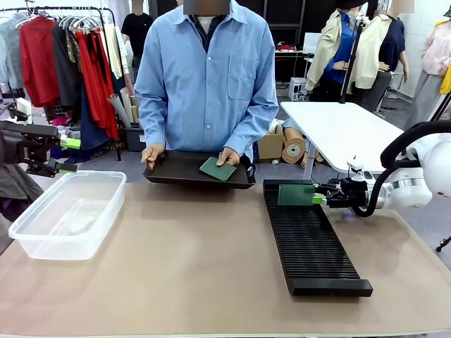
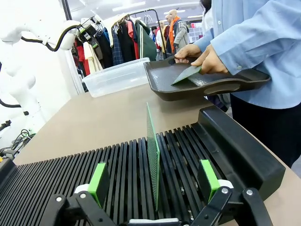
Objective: Sort PCBs into racks and boxes based on the side picked up.
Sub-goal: Pick up the Blank PCB handed by the Human.
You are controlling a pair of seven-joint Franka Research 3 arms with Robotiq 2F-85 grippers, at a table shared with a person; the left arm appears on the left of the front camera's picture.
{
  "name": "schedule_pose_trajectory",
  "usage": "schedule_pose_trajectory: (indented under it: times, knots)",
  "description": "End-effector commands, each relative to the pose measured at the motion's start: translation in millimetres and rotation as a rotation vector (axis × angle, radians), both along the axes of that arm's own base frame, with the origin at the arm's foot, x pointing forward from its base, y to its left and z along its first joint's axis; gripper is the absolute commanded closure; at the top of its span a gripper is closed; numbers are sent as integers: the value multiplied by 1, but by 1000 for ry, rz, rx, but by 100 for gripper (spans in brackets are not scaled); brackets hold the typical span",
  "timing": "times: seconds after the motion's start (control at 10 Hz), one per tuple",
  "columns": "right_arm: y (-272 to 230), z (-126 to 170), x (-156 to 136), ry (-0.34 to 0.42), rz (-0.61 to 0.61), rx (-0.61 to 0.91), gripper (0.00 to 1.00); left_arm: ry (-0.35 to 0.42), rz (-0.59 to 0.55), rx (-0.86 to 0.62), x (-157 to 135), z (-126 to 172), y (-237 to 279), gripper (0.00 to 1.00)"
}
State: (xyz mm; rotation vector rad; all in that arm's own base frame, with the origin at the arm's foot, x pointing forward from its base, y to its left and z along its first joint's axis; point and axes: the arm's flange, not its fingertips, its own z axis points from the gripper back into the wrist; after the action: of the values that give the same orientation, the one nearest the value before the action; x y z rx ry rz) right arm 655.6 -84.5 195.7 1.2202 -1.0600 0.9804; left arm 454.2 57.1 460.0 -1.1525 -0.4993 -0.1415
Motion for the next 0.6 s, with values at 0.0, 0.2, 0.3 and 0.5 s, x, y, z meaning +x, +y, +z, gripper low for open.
schedule_pose_trajectory:
  times: [0.0,0.2,0.3,0.5]
  knots:
    - [0,0,0,2,-1,0,0,-1,-1,-3,-1,0,0,0]
    - [0,0,0,2,-1,0,0,-1,-1,-3,-1,0,0,0]
    - [0,0,0,0,0,0,0,-1,-1,-3,-1,0,0,0]
    - [-4,27,-2,-35,-18,28,0,-1,-1,-3,-1,0,0,0]
